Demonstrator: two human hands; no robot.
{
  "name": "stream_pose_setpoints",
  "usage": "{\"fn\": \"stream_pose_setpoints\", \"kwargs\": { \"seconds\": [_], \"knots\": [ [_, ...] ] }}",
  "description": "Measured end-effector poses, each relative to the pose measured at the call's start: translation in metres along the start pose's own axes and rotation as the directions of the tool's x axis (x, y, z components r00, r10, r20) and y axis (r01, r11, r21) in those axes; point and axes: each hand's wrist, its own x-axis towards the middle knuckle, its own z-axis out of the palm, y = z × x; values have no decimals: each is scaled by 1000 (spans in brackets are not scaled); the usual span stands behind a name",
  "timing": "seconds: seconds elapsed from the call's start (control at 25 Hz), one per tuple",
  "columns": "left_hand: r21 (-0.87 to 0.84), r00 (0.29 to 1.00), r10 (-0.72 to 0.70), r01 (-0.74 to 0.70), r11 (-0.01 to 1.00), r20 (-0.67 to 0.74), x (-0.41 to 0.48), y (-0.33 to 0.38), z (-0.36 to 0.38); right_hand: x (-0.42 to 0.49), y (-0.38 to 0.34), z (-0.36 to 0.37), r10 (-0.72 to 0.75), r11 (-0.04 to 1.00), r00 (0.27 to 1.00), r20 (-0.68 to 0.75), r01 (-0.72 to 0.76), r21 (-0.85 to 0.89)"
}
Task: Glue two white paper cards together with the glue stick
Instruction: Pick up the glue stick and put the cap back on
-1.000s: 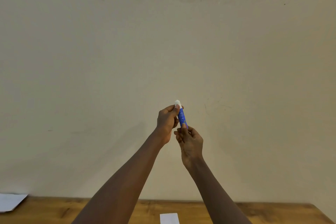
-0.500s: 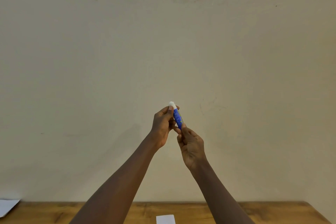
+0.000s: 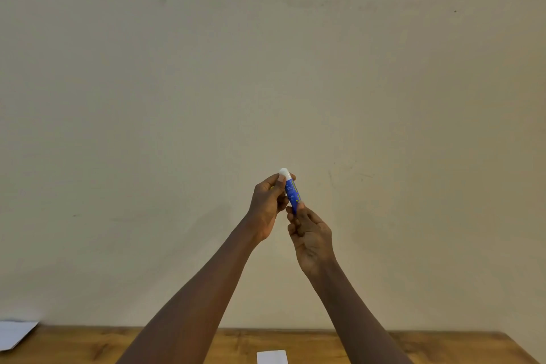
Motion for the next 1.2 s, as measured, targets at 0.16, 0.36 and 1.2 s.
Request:
{"fn": "stream_pose_setpoints", "kwargs": {
  "seconds": [0.16,0.36,1.2],
  "knots": [
    [7,1000,5,-5,1000,25,0,2,-3,1,-6,-3,166,986,986,-11,-165,13],
    [-34,999,-17,18,999,41,-4,1,-4,-3,-12,0,239,969,971,8,-239,59],
    [38,1000,-6,5,999,18,-2,11,12,-6,-20,-5,182,971,983,15,-182,152]
  ]
}}
